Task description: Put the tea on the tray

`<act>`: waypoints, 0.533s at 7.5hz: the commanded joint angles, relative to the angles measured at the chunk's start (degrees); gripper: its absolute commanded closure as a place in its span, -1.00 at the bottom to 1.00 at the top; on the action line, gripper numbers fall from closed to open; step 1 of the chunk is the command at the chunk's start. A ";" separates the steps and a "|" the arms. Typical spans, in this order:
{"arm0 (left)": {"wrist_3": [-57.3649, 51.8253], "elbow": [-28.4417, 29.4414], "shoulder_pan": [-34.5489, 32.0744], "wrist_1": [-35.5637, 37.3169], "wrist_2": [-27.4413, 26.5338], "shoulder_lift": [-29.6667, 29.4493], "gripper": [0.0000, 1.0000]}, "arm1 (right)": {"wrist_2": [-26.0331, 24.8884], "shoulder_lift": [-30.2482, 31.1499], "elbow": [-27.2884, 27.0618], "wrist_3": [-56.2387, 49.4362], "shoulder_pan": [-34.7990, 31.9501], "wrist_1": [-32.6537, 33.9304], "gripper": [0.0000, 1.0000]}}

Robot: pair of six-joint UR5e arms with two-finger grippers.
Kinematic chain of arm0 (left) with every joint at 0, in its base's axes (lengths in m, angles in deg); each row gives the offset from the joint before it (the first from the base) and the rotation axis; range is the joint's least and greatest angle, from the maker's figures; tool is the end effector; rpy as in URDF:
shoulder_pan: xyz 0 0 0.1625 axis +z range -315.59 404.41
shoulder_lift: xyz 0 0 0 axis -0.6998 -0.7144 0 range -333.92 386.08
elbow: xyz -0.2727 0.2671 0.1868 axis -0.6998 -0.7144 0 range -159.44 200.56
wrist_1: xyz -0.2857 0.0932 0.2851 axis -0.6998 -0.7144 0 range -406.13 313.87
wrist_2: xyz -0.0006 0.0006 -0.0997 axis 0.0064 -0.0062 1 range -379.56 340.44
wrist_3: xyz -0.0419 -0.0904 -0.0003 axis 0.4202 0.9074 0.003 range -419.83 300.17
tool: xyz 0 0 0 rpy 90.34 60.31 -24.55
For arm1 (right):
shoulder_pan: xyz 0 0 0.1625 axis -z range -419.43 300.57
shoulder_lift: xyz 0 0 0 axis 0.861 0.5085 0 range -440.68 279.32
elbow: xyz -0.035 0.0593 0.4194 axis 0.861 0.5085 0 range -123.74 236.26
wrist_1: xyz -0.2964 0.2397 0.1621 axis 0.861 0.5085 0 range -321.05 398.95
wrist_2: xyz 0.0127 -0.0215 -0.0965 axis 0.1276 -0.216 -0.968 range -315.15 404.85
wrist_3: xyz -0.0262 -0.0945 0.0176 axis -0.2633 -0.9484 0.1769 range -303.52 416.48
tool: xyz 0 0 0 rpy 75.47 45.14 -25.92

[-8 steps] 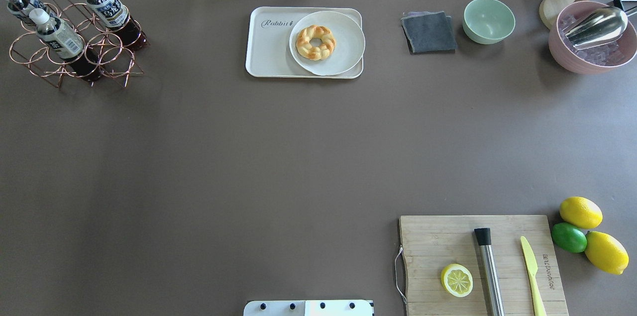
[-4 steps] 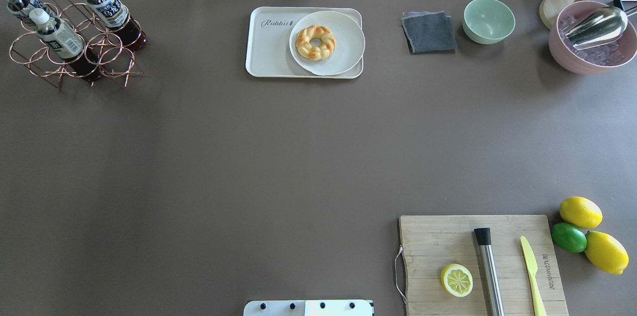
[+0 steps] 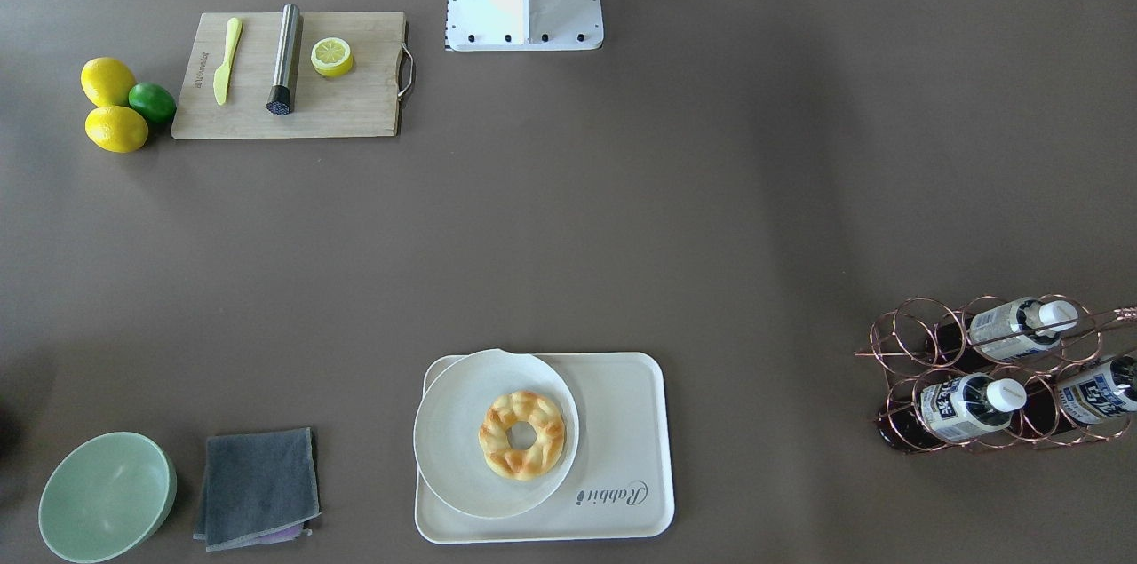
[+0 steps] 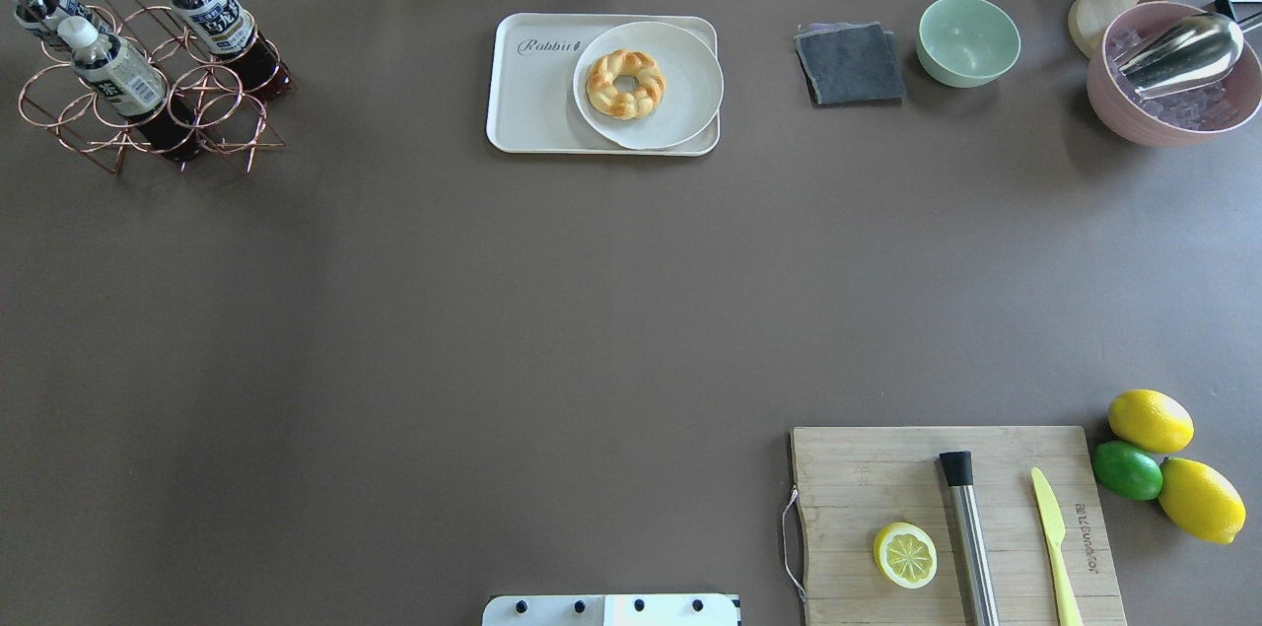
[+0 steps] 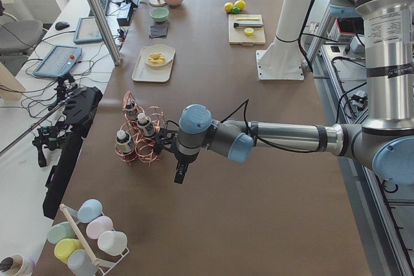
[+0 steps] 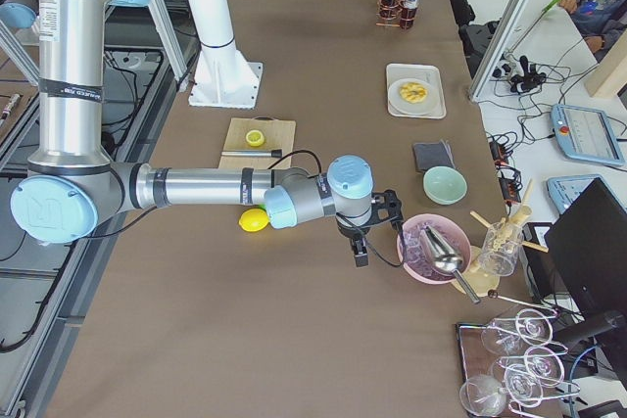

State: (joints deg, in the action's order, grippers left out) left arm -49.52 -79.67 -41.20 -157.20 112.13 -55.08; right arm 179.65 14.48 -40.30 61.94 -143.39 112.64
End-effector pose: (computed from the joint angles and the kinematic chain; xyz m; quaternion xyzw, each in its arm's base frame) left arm -0.0327 -0.4512 0.6037 0.1359 0.3695 0.0219 0.9190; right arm 0.0132 -0.4744 0.6132 0.1038 -0.3889 -0.0634 0.9132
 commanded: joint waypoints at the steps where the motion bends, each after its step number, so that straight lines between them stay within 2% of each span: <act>1: 0.14 0.13 0.00 -3.00 -0.30 -0.58 -0.95 | 1.07 0.98 -0.38 -0.01 -0.06 2.42 -1.00; 4: 1.10 0.21 -0.44 -7.38 -0.30 -1.19 -0.95 | 0.11 0.99 0.14 -0.01 0.03 2.34 -1.00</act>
State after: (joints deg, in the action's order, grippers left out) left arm -49.56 -79.34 -41.60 -161.65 111.81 -55.25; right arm 180.23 15.35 -40.39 61.93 -143.42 115.01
